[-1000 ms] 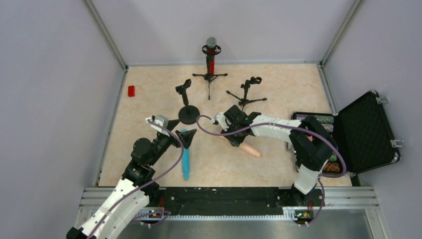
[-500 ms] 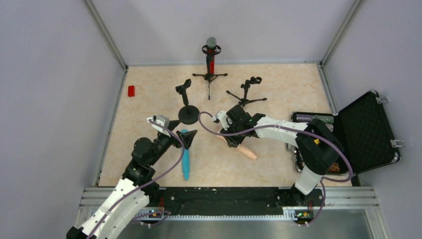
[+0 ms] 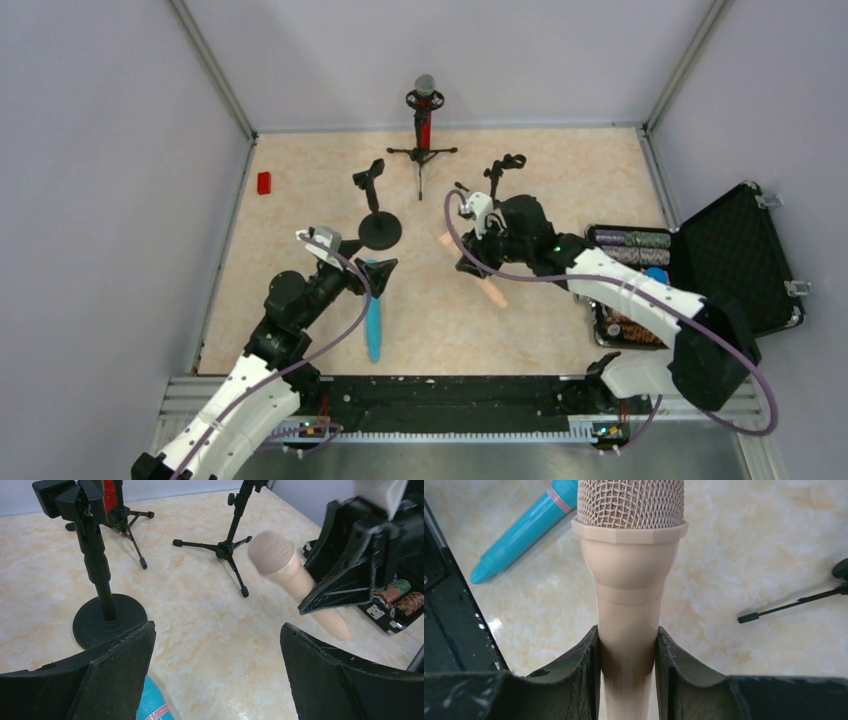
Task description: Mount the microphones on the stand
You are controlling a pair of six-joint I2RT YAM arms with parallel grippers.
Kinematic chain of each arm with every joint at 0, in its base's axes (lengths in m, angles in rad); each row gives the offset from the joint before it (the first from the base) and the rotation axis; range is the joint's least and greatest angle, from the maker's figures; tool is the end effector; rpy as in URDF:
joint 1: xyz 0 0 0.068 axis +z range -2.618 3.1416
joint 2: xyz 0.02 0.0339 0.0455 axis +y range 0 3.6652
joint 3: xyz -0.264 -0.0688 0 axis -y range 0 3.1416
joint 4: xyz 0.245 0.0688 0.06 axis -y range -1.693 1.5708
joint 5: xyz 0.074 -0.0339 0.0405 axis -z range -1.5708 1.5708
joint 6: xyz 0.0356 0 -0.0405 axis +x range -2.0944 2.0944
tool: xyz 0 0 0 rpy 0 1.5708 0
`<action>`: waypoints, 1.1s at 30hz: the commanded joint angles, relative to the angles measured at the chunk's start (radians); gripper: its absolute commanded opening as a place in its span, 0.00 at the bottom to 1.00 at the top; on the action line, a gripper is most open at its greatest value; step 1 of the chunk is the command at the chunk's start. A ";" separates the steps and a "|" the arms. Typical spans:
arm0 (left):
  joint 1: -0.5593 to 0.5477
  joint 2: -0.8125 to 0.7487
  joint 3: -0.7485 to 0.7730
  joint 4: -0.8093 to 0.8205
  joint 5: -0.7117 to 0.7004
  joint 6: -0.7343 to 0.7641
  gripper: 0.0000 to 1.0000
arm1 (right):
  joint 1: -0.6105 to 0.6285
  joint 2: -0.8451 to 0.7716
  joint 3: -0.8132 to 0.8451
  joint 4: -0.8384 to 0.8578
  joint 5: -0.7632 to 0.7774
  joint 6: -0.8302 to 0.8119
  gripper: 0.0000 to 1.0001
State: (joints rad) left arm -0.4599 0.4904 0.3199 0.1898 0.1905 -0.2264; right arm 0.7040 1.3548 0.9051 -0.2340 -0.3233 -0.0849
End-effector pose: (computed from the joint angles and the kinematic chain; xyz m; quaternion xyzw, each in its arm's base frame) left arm 0.1293 -0.0716 0.2575 0.1486 0.6844 -0.3018 0.6468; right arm 0.2165 0.1987 0.2508 -0.4064 0.7965 0.2675 0.3591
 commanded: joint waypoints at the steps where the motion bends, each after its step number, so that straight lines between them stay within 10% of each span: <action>1: -0.004 0.037 0.059 0.008 0.006 -0.048 0.99 | -0.043 -0.163 -0.042 0.157 -0.063 0.074 0.00; 17: -0.004 0.103 0.081 0.047 0.045 -0.108 0.98 | -0.050 -0.580 -0.275 0.437 0.181 0.266 0.00; 33: -0.018 0.425 0.178 0.317 0.343 -0.446 0.91 | -0.051 -0.430 -0.294 0.724 -0.015 0.503 0.00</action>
State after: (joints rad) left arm -0.4622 0.8200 0.4141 0.3744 0.4206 -0.5381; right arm 0.6624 0.8967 0.6144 0.3183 -0.2691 0.3344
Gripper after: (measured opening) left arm 0.907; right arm 0.347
